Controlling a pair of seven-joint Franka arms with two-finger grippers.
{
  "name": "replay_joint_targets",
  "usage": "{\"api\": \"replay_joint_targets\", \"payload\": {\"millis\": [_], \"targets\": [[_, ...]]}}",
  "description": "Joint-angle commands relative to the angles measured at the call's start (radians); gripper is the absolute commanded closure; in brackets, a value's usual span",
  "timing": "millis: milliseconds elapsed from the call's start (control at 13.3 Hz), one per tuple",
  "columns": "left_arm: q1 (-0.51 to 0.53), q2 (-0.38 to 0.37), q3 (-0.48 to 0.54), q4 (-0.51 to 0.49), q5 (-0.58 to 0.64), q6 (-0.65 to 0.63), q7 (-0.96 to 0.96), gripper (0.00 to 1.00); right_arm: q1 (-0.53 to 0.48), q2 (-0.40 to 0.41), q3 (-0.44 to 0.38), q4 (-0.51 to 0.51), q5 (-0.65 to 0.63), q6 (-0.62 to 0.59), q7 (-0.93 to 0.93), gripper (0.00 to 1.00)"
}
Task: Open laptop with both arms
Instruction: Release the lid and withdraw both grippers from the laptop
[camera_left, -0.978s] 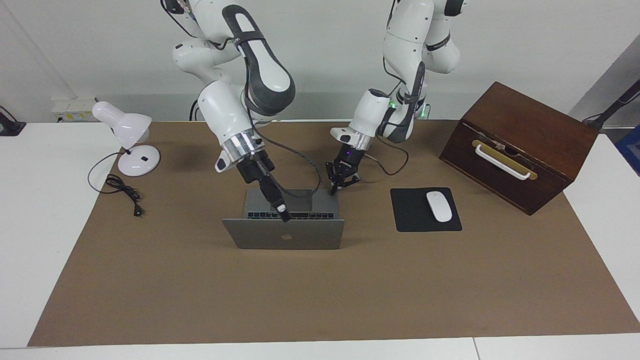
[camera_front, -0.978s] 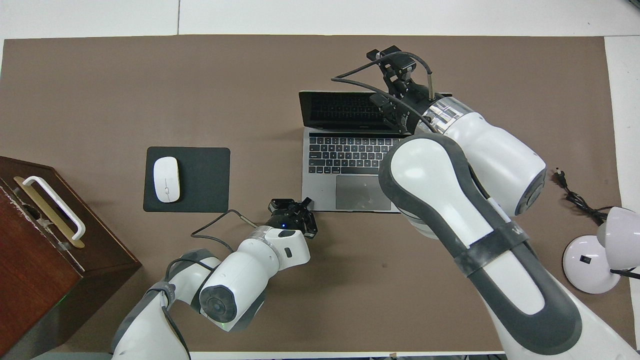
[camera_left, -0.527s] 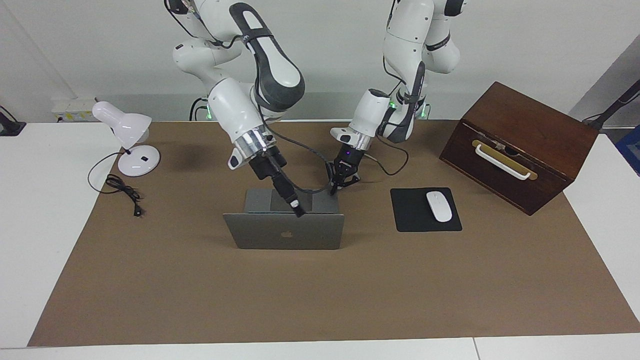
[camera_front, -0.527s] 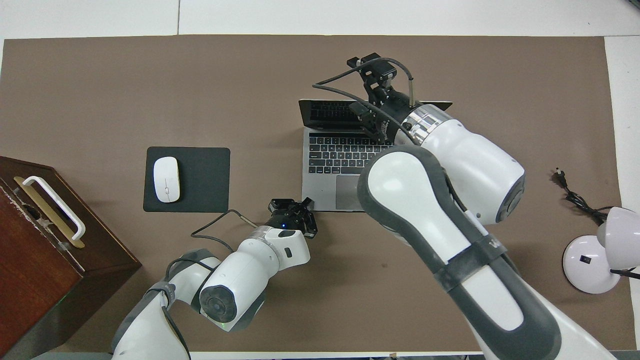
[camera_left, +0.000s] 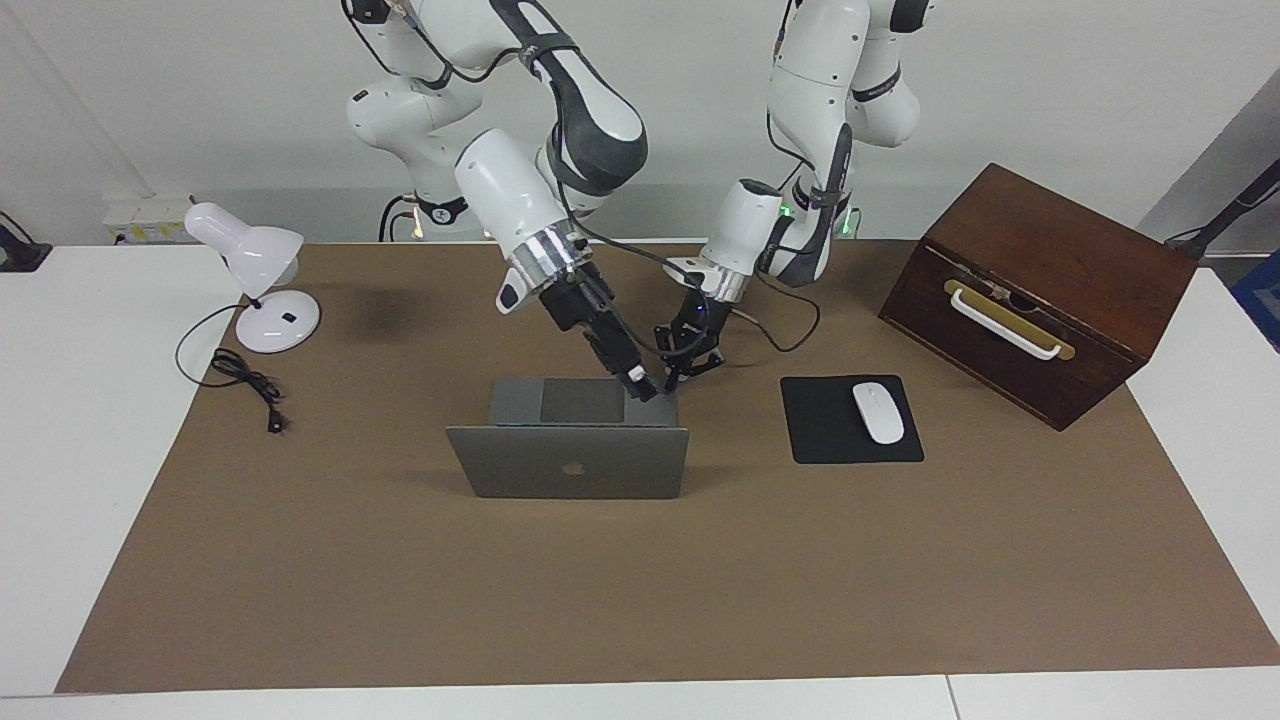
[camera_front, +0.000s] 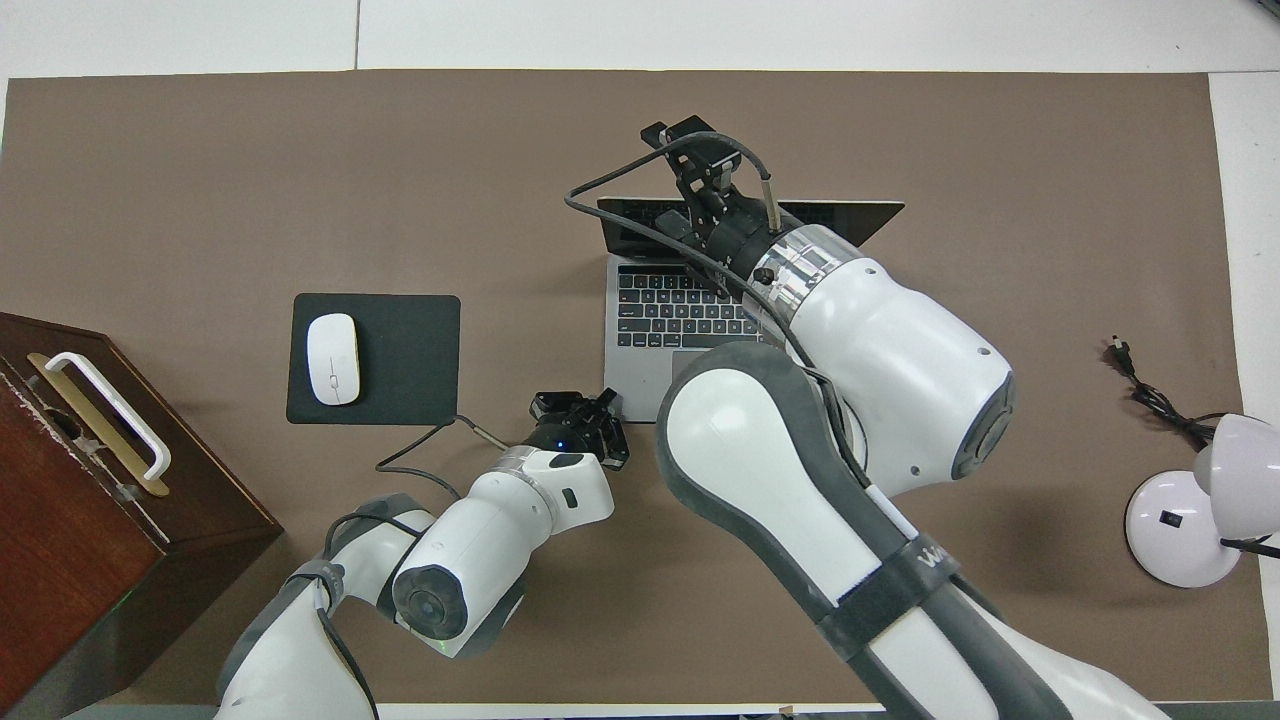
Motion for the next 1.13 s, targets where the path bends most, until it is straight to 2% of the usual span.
{"api": "replay_joint_targets", "payload": {"millis": [0, 301, 527, 677, 827, 903, 1053], "targets": [[0.026, -0.053, -0.001, -0.001, -0.012, -0.017, -0.006, 1.0, -0.065, -0.013, -0.001, 0.036, -0.167, -0.079, -0.034, 0.0], [0.072, -0.253, 0.001, 0.012, -0.012, -0.354, -0.008, 1.0, -0.194, -0.011, 0.004, 0.093, -0.502, -0.291, -0.072, 0.0], [0.112, -0.356, 0.002, 0.051, -0.01, -0.578, -0.003, 1.0, -0.265, -0.011, 0.001, 0.138, -0.538, -0.455, -0.199, 0.0], [0.157, -0.418, 0.002, 0.15, -0.007, -0.849, 0.023, 1.0, -0.353, -0.01, 0.001, 0.188, -0.539, -0.62, -0.365, 0.0], [0.22, -0.439, 0.002, 0.3, -0.007, -1.137, 0.104, 1.0, -0.418, -0.013, -0.002, 0.218, -0.542, -0.78, -0.465, 0.0], [0.257, -0.441, 0.001, 0.351, -0.007, -1.233, 0.112, 1.0, -0.44, -0.028, -0.007, 0.218, -0.579, -0.85, -0.484, 0.0], [0.293, -0.453, 0.002, 0.403, 0.0, -1.357, 0.112, 1.0, -0.472, -0.068, -0.009, 0.24, -0.742, -0.998, -0.498, 0.0]]}}
